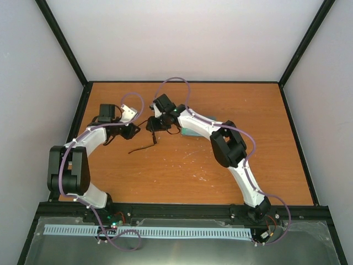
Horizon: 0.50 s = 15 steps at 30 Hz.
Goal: Organize the sunglasses
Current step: Adjust the sunglasses at the center of the board, then pick up the sunglasses from the center of the board.
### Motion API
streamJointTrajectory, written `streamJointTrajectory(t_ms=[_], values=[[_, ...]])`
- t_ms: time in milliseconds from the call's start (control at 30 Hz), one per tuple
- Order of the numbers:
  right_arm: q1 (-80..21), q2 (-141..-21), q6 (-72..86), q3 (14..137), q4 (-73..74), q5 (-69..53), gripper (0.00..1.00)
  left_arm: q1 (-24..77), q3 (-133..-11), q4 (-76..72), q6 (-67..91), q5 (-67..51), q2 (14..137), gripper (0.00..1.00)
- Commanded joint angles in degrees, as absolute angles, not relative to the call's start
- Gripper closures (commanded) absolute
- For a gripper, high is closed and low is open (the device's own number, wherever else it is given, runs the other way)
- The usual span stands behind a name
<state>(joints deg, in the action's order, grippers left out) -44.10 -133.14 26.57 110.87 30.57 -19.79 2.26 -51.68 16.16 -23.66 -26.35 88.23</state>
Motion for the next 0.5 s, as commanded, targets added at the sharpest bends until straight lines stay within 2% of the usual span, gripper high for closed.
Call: streamJointTrajectory(t_ms=[0, 467], values=[[-44.8, -134.7, 24.9, 112.9, 32.7, -18.2, 0.59, 0.4, -52.6, 15.1, -24.7, -26.8, 87.3, 0.53], [-45.3, -138.6, 23.4, 117.4, 37.0, -17.2, 0.62, -1.1, -52.9, 14.4, -24.9, -26.4, 88.1, 0.57]])
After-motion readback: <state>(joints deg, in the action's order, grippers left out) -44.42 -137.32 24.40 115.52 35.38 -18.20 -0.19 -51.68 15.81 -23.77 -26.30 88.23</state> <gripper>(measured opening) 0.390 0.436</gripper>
